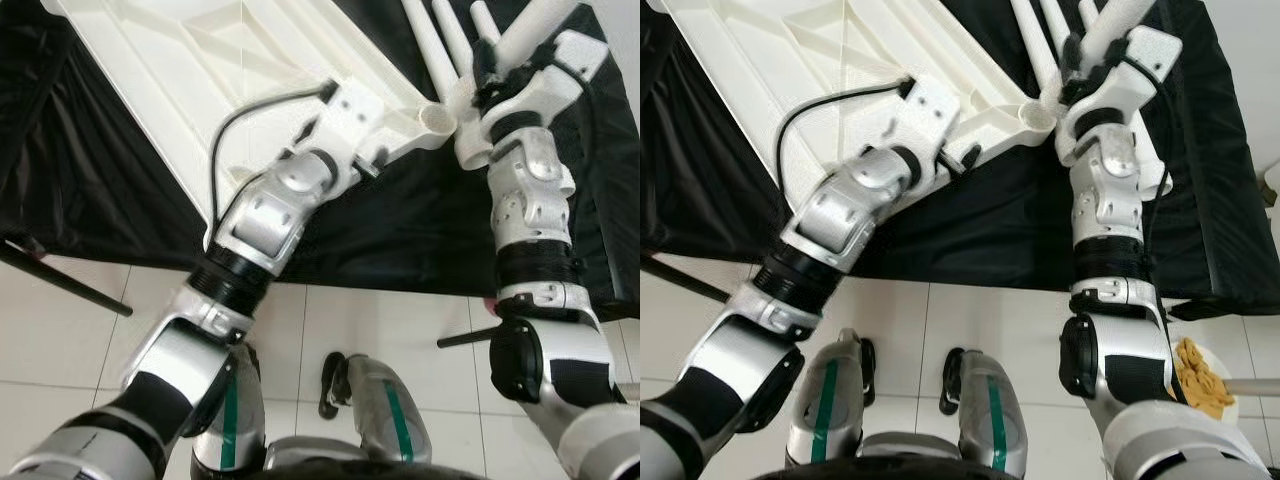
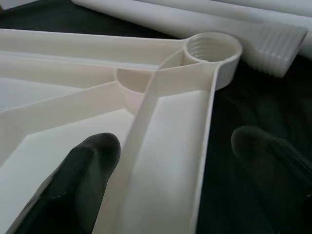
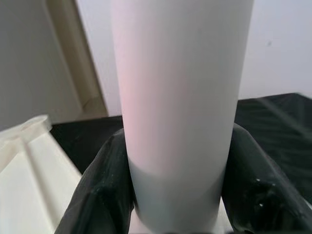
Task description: Building children table
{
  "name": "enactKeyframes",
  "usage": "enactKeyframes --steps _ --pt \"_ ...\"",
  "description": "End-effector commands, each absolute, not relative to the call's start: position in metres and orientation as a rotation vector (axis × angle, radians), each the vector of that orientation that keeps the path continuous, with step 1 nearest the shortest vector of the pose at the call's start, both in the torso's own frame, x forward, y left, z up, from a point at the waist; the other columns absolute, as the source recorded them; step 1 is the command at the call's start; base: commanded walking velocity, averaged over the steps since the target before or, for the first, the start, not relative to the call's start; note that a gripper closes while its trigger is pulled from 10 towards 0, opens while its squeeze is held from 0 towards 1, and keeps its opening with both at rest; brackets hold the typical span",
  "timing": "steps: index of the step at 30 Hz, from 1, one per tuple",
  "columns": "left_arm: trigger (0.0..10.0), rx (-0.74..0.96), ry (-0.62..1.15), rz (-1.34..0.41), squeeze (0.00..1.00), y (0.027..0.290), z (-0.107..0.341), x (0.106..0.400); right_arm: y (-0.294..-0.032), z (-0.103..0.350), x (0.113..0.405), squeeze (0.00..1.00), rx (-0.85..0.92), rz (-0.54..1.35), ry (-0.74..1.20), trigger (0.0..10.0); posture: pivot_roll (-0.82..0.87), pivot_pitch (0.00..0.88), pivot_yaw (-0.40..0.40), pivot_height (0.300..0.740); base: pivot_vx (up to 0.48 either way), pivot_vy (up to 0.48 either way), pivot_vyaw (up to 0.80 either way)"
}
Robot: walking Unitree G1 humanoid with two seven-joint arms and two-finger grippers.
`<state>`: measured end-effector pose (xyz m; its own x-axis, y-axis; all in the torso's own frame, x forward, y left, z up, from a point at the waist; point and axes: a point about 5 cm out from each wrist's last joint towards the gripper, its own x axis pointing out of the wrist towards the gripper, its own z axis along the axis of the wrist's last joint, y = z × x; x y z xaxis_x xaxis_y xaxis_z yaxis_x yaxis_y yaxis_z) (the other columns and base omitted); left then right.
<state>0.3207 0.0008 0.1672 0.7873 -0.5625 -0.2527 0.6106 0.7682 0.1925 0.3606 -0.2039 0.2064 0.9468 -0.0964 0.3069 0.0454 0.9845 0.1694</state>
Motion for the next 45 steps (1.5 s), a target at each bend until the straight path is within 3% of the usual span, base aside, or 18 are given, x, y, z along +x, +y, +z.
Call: enactKeyframes --steps 1,18,19,20,21,25,26,37,45 --pt "10.0 0.296 0.199 -0.729 0.00 -0.006 0.163 0.317 -0.213 0.209 0.357 0.00 0.171 -0.103 -0.343 10.0 0.09 0.065 -0.065 0.740 0.000 0.000 0.00" --pt "10.0 0.380 0.424 -0.764 0.00 -0.005 0.130 0.316 -0.223 0.213 0.352 0.00 0.155 -0.139 -0.356 10.0 0.07 0.064 -0.043 0.740 0.000 0.000 0.00" --pt "4.5 0.387 0.461 -0.761 0.00 -0.003 0.125 0.317 -0.223 0.214 0.352 0.00 0.154 -0.139 -0.359 10.0 0.07 0.063 -0.041 0.740 0.000 0.000 0.00" --pt "4.5 0.387 0.461 -0.761 0.00 -0.003 0.125 0.317 -0.223 0.214 0.352 0.00 0.154 -0.139 -0.359 10.0 0.07 0.063 -0.041 0.740 0.000 0.000 0.00" --pt "1.8 0.409 0.479 -0.774 0.00 0.002 0.120 0.318 -0.222 0.214 0.352 0.00 0.152 -0.137 -0.360 10.0 0.07 0.063 -0.040 0.740 0.000 0.000 0.00" --pt "1.8 0.419 0.477 -0.781 0.00 0.004 0.119 0.319 -0.221 0.214 0.352 0.00 0.152 -0.136 -0.360 10.0 0.07 0.063 -0.040 0.740 0.000 0.000 0.00" --pt "0.0 0.444 0.470 -0.793 0.00 0.006 0.120 0.319 -0.222 0.214 0.352 0.00 0.151 -0.138 -0.358 10.0 0.07 0.059 -0.041 0.740 0.000 0.000 0.00" --pt "0.0 0.568 0.434 -0.857 0.00 0.022 0.123 0.317 -0.223 0.212 0.353 0.00 0.145 -0.137 -0.349 10.0 0.08 0.053 -0.043 0.740 0.000 0.000 0.00" --pt "0.0 0.633 0.433 -0.885 0.00 0.053 0.125 0.310 -0.221 0.211 0.354 0.00 0.141 -0.126 -0.344 10.0 0.09 0.046 -0.049 0.740 0.000 0.000 0.00"
